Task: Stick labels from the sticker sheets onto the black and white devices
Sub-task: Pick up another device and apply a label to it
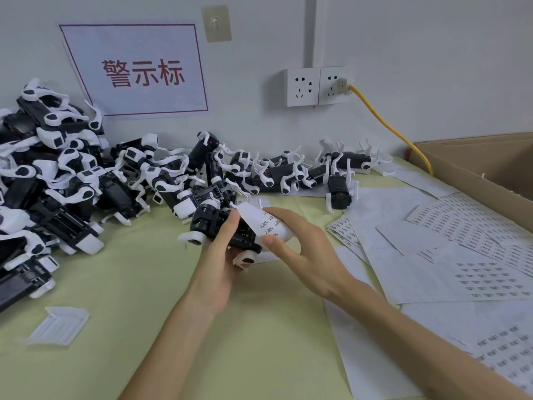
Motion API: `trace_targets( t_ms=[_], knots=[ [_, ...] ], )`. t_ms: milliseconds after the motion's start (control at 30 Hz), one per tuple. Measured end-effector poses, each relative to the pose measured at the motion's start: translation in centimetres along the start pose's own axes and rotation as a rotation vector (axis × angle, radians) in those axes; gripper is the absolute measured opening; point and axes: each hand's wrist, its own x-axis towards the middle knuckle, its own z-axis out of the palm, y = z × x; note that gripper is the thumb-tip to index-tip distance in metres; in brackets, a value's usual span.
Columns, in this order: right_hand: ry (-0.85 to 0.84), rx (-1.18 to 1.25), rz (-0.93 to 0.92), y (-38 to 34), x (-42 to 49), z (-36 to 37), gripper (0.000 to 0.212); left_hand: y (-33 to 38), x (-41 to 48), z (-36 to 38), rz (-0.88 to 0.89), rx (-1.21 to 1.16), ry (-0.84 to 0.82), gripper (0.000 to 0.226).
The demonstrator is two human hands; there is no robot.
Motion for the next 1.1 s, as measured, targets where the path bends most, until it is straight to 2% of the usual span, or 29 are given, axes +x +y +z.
trace_targets(
  t_ms=[33, 133, 167, 300, 400, 467, 567, 667, 833, 967, 1100],
  knots=[
    [-0.005, -0.003, 0.001, 0.0, 0.0, 0.0, 0.049, 0.0, 0.0, 0.0, 0.006, 0.002, 0.016, 0.069],
    [-0.022, -0.018, -0.008, 0.0, 0.0, 0.1, 0.05, -0.2, -0.1, -0.2, 0.025, -0.004, 0.031, 0.044],
    [-0.023, -0.022, -0.01, 0.1, 0.0, 0.1, 0.052, -0.2, -0.1, -0.2, 0.034, -0.005, 0.032, 0.043],
    [-0.047, 0.009, -0.019, 0.2, 0.0, 0.2, 0.058, -0.2, 0.1, -0.4, 0.062, -0.007, 0.054, 0.05],
    [0.022, 0.051, -0.088, 0.1, 0.0, 0.2, 0.058, -0.3, 0.1, -0.5, 0.08, 0.021, 0.092, 0.049],
    [0.099, 0.067, -0.135, 0.1, 0.1, 0.1, 0.052, -0.4, 0.0, -0.4, 0.09, 0.029, 0.094, 0.047],
    [0.147, 0.177, -0.087, -0.2, 0.2, -0.1, 0.036, -0.3, -0.1, -0.2, 0.131, 0.033, 0.065, 0.04],
    [0.166, 0.19, -0.07, -0.2, 0.3, -0.2, 0.026, -0.5, -0.2, 0.0, 0.161, 0.096, 0.078, 0.048],
    [0.191, 0.13, -0.126, -0.2, 0.3, -0.3, 0.021, -0.8, -0.3, -0.1, 0.137, 0.165, 0.08, 0.039],
    [0.176, 0.155, -0.12, -0.3, 0.3, -0.6, 0.014, -0.7, -0.8, 0.2, 0.154, 0.3, -0.009, 0.046],
    [0.113, 0.197, -0.08, -0.6, 0.3, -0.7, 0.013, -0.6, -1.0, 0.2, 0.157, 0.335, 0.024, 0.032]
  ],
)
